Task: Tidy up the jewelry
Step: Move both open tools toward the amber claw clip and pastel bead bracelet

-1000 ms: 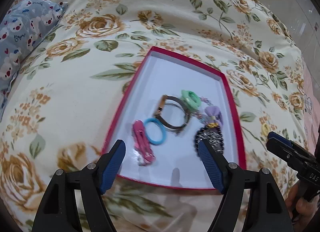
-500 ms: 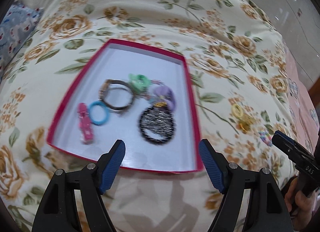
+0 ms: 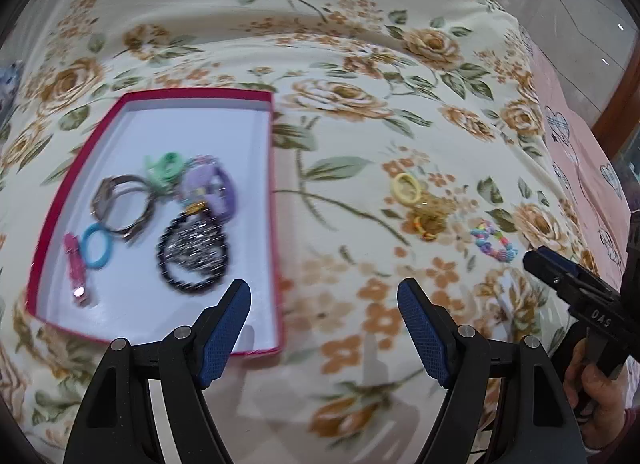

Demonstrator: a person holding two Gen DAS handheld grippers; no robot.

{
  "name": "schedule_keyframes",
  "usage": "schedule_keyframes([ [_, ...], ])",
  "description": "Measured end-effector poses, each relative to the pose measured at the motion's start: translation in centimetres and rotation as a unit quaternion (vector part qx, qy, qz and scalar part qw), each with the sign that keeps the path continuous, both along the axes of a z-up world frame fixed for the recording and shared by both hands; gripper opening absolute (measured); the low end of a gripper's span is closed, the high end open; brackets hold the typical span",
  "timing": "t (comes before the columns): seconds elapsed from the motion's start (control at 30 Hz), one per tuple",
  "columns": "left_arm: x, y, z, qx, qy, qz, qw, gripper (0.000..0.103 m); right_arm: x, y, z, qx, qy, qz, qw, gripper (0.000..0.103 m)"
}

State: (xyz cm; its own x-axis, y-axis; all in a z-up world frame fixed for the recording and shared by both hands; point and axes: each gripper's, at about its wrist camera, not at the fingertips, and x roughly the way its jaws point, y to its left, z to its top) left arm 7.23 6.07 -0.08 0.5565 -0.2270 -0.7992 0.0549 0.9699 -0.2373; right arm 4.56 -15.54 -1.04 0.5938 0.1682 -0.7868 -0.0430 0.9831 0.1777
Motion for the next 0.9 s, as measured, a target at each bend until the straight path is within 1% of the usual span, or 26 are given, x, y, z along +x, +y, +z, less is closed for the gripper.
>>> schedule_keyframes([
  [0.23,3.0,-3.6,-0.2,0.013,-0.003,-0.035,0.9993,0.076,0.7,-1.7,-0.8,-0.009,0.015,-0.014,1.0,0.073],
  [0.3,3.7,-4.7,-0.6,0.014,-0.006,-0.043,0.9989,0.076,1.0,-2.1,-1.0,-0.006,0.018,-0.019,1.0,0.073],
  [0.43,5.5,-6.6,-1.5,0.01,0.0,-0.065,0.9978,0.076,1.5,-2.8,-1.3,-0.003,0.024,-0.023,0.999,0.072],
  [0.53,7.0,-7.6,-2.3,0.011,0.001,-0.072,0.9974,0.077,1.9,-3.2,-1.5,0.001,0.026,-0.029,0.999,0.072],
  [0.6,8.2,-8.2,-3.1,0.01,0.008,-0.074,0.9971,0.076,2.1,-3.4,-1.7,0.0,0.027,-0.031,0.999,0.067],
  [0.67,9.2,-8.8,-3.7,0.011,0.01,-0.075,0.997,0.076,2.4,-3.6,-2.1,0.001,0.033,-0.031,0.999,0.056],
  [0.7,9.6,-9.1,-3.9,0.013,0.011,-0.076,0.997,0.076,2.5,-3.6,-2.2,-0.001,0.035,-0.031,0.999,0.054],
  [0.77,10.5,-9.6,-4.5,0.014,0.013,-0.078,0.9968,0.075,2.6,-3.6,-2.5,-0.004,0.038,-0.03,0.999,0.046],
  [0.83,11.4,-10.3,-5.0,0.019,0.015,-0.083,0.9963,0.075,2.7,-3.4,-2.8,-0.008,0.041,-0.028,0.999,0.041],
  [0.9,12.0,-10.9,-5.3,0.025,0.016,-0.086,0.9959,0.073,2.9,-3.2,-3.1,-0.012,0.045,-0.025,0.999,0.041],
])
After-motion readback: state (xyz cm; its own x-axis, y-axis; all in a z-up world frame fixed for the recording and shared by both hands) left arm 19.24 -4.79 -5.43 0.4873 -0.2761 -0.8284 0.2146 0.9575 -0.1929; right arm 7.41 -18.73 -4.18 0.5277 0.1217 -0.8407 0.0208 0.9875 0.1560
